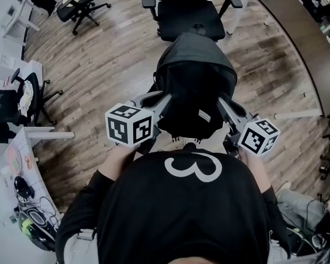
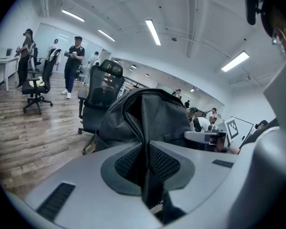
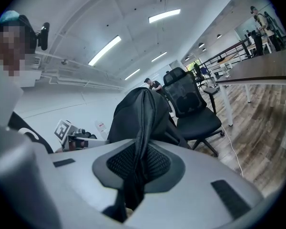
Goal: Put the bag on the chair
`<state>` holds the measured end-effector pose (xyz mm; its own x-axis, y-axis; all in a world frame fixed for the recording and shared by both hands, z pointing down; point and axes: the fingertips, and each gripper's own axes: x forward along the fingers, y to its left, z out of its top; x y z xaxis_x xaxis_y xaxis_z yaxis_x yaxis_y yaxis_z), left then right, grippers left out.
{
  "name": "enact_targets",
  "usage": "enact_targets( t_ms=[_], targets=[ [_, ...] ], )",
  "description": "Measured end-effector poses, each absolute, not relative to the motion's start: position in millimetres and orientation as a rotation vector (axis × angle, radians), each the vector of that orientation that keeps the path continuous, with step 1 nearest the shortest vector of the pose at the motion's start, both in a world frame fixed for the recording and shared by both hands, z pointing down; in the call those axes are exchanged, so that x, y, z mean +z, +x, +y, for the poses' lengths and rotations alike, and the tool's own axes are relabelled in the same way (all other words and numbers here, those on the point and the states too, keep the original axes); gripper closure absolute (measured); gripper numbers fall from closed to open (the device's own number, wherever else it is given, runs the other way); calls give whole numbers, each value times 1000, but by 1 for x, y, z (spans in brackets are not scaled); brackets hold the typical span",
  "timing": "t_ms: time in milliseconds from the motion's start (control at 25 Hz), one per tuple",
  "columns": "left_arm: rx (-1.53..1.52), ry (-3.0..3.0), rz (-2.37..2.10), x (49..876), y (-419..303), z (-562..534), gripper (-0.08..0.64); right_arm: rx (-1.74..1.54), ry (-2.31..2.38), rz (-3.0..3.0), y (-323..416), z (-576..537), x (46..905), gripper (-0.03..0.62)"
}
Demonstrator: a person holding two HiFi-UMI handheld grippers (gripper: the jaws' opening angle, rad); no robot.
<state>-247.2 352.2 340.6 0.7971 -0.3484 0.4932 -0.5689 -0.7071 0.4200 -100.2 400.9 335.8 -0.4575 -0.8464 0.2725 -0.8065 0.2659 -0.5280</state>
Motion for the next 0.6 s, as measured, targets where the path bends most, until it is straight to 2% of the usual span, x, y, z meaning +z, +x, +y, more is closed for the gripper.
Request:
enact_targets(
  t_ms=[600],
  targets=[
    [473, 2445, -730, 328, -180, 334, 500, -897, -1545, 2470, -31, 376, 325, 537]
  ],
)
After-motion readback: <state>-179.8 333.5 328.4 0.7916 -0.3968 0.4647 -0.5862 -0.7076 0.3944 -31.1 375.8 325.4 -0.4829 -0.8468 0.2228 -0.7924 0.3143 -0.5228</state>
